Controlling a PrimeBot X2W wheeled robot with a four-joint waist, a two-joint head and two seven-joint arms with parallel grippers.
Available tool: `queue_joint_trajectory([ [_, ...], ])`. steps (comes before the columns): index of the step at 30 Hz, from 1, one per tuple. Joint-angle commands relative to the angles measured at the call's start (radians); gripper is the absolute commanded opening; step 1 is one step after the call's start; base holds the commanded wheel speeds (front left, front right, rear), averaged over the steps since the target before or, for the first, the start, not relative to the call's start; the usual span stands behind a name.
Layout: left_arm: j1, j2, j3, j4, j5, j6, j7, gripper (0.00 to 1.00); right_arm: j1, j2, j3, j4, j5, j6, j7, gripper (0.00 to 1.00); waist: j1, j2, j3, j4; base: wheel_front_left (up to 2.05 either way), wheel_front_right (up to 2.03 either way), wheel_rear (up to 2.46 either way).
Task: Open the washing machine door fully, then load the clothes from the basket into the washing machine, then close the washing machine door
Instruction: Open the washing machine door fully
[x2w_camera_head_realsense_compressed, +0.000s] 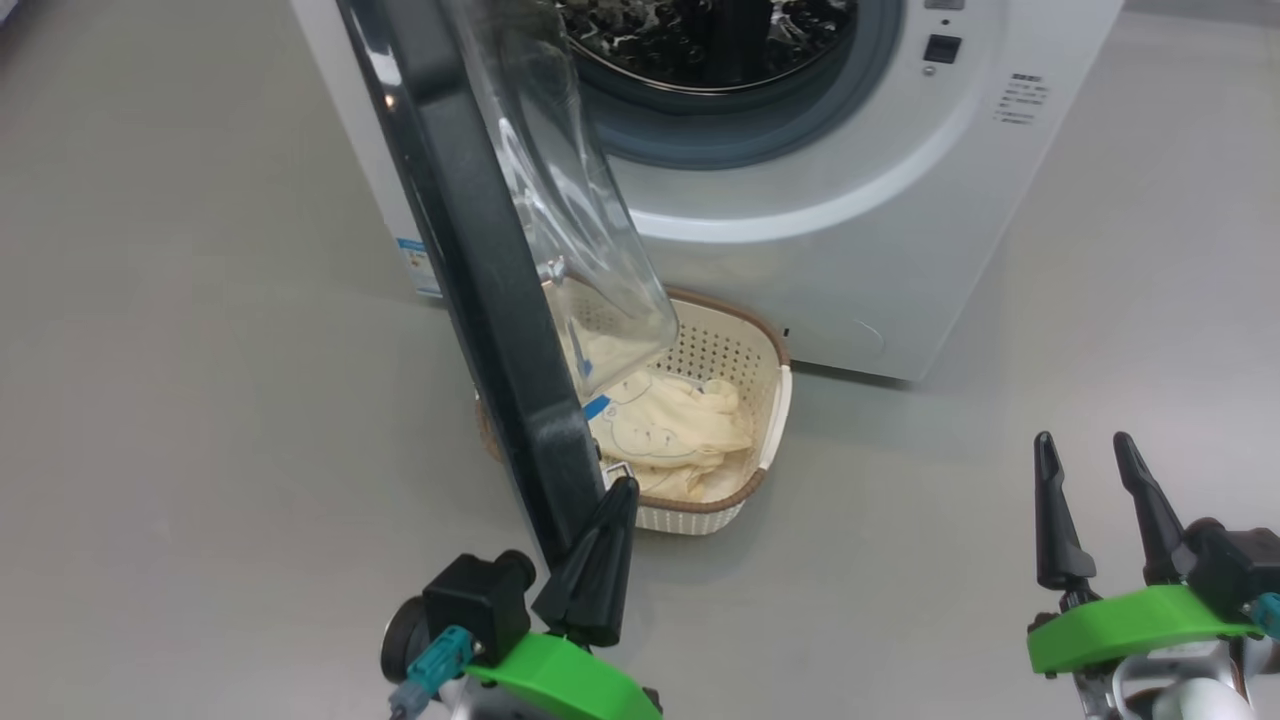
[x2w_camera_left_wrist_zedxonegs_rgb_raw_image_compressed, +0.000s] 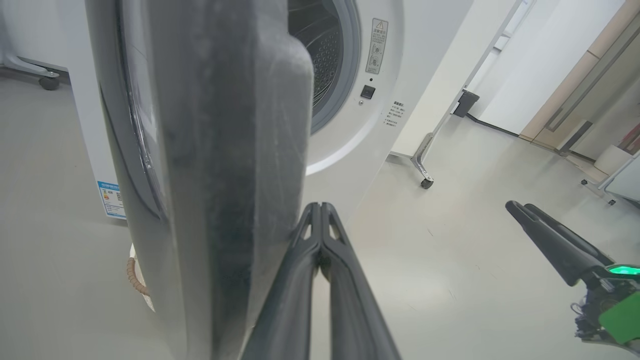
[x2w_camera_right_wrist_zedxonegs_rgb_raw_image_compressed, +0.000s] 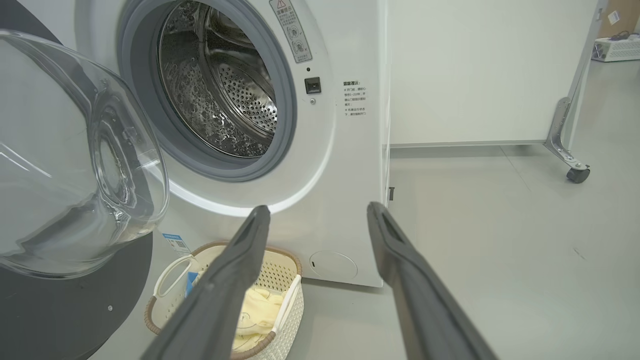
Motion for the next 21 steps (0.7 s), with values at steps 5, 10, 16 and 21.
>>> queue_joint_trajectory([
  [5,-0.046,0.005,0.042,-0.023,0.001,0.015,-0.018,0.00,-0.050,-0.012,0.030,-0.029,-0.004,0.004,-0.010,1.00,0.0000,0.0000,0.010,0.052,0.00,0.00,0.00],
  [10,-0.051,0.007,0.044,-0.023,0.000,0.020,-0.021,0.00,-0.054,-0.012,0.029,-0.029,-0.010,0.004,-0.010,1.00,0.0000,0.0000,0.019,0.095,0.00,0.00,0.00],
  [16,-0.047,0.019,0.067,-0.014,-0.005,0.039,-0.027,0.00,-0.059,-0.012,0.031,-0.028,-0.013,0.004,-0.010,1.00,0.0000,0.0000,0.028,0.146,0.00,0.00,0.00],
  [21,-0.044,0.034,0.107,0.013,-0.016,0.056,-0.044,0.00,-0.059,-0.012,0.034,-0.026,-0.016,0.004,-0.010,1.00,0.0000,0.0000,0.030,0.167,0.00,0.00,0.00],
])
